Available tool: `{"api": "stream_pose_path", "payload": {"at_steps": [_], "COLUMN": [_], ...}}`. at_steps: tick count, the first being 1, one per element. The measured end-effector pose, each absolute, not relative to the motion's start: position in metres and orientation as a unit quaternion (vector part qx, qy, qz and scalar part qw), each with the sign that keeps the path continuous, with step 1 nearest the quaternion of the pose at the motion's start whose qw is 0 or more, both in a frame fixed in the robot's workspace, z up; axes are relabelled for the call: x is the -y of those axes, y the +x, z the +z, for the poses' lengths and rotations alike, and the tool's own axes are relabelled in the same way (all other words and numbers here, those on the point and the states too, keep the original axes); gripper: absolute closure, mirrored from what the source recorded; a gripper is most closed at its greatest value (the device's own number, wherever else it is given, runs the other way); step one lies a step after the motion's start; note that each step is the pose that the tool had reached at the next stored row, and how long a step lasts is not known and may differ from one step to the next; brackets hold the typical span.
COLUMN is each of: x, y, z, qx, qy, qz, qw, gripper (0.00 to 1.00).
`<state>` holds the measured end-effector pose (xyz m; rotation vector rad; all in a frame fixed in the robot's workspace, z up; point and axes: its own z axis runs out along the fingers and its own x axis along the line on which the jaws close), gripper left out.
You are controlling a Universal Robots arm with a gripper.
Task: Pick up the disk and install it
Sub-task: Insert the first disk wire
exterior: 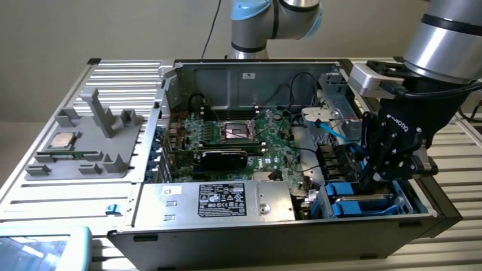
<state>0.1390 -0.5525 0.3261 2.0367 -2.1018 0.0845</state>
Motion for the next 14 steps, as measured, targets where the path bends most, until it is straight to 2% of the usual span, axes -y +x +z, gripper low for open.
{"api": "stream_pose_path", "payload": {"at_steps": [14], "x": [0.5534], "y": [0.1397], "z": [0.3257], "qx": [0.715], "qy": [0.69], "qz": [0.029], "qw": [0.107], "gripper": [0.83]}}
